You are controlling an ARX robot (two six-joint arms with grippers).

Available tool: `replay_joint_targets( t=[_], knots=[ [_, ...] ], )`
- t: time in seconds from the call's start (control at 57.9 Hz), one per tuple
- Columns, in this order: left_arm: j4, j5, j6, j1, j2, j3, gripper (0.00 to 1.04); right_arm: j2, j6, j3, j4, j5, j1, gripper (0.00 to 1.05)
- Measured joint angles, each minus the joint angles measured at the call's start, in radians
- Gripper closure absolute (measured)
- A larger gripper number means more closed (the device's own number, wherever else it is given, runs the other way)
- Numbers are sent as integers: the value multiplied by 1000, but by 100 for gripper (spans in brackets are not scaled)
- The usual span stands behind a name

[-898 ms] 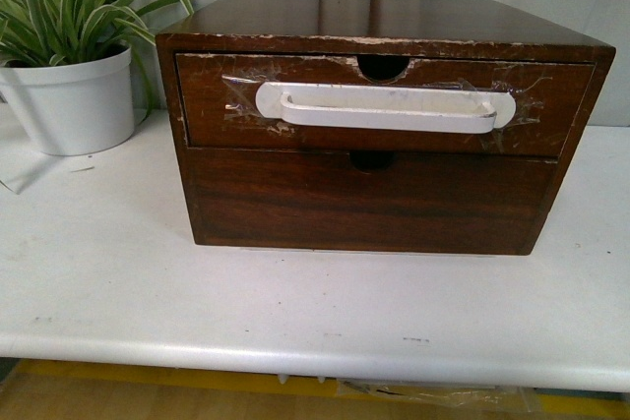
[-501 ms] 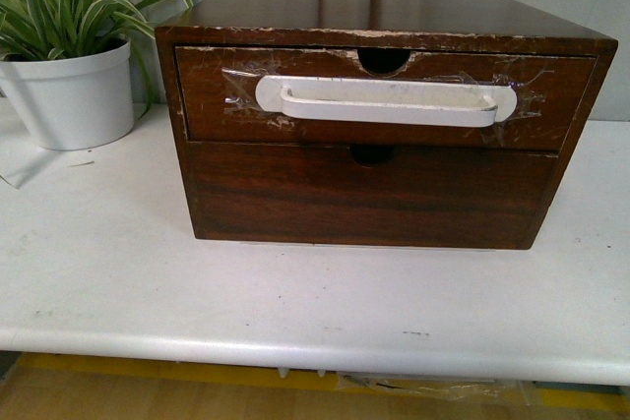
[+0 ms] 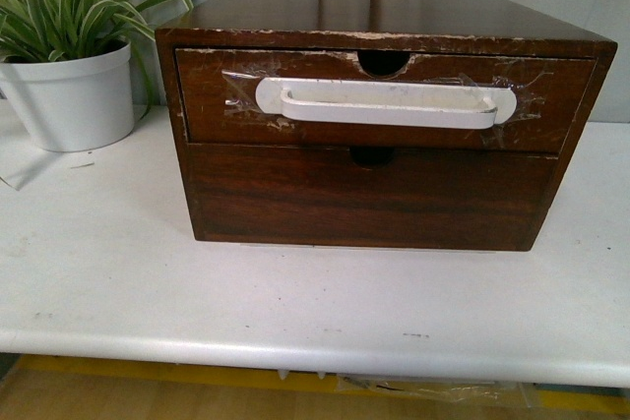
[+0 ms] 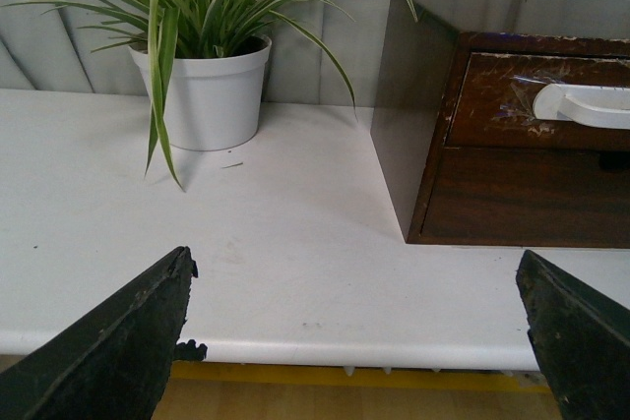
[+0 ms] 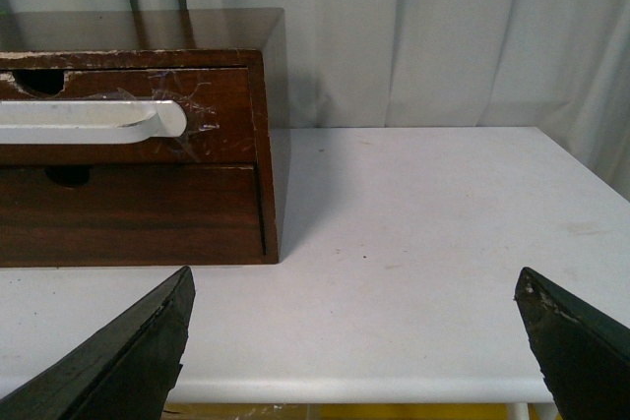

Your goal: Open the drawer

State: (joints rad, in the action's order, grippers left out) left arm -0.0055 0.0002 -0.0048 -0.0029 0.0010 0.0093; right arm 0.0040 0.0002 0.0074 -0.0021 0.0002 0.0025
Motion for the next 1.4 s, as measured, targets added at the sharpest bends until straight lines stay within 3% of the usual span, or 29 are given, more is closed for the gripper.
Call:
replay_joint_targets(
  t=[0.484,0.57,0.639,0.933,1.106,1.399],
  knots=[
    [0,0,0,0,0,0,6,3,4,1,-4,-2,0,9],
    [-27,-51,21,-7,44,12,6,104,39,79,-182,-21,14,9],
    [10,-38,46,-10,119,18,6,182,31,116,-209,-47,24,9],
    [262,215,296,-171,655,202,6,567,-254,359,-243,-208,19,9],
    [249,315,522,-246,964,375,6,805,-415,504,-226,-243,34,9],
    [101,367,829,-327,1313,708,6,1096,-636,760,-301,-291,81,9]
  ],
)
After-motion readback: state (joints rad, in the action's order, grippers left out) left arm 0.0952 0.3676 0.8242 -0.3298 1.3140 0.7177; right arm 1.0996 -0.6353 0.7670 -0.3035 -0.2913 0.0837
